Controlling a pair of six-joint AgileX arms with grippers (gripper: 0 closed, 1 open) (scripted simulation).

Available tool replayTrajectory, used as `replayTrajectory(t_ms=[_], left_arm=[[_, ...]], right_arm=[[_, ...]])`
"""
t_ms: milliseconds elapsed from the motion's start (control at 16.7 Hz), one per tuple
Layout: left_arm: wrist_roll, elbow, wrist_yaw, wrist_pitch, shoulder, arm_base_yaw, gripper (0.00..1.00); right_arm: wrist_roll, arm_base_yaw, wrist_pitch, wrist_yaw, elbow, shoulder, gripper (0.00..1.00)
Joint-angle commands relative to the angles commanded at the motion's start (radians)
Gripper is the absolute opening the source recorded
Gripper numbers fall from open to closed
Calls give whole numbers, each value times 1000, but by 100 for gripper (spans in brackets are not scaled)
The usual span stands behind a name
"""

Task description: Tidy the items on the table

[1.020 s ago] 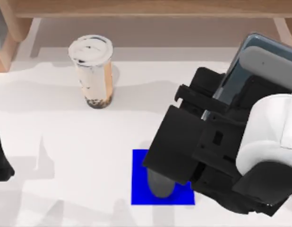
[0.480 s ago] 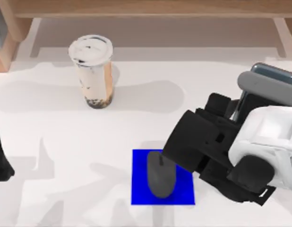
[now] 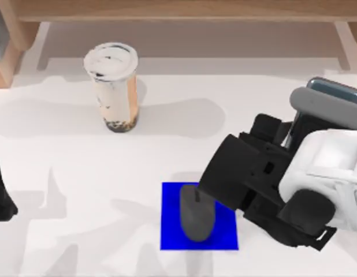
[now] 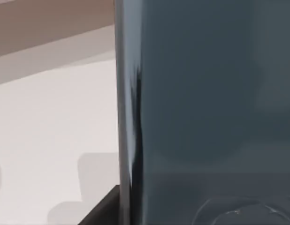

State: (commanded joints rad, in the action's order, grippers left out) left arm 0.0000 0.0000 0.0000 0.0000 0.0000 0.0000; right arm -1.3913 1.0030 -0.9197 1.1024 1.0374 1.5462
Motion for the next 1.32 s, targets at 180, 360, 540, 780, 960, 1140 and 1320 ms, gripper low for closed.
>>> replayTrajectory(t_ms=[180,360,540,780,960,1140,1320], left_arm=[[0,0,0,0,0,0,100],[0,0,0,0,0,0,100],[0,0,0,0,0,0,100],[0,0,0,0,0,0,100],[0,0,0,0,0,0,100],[0,0,0,0,0,0,100],[0,0,0,0,0,0,100]], right_arm=[[0,0,0,0,0,0,68],[0,0,0,0,0,0,90],[0,0,0,0,0,0,100],[0,0,0,0,0,0,100],[0,2,0,0,0,-1,100],[-24,33,-17,4,-5,-18,100],[-91,108,-44,-1,-12,-43,100]])
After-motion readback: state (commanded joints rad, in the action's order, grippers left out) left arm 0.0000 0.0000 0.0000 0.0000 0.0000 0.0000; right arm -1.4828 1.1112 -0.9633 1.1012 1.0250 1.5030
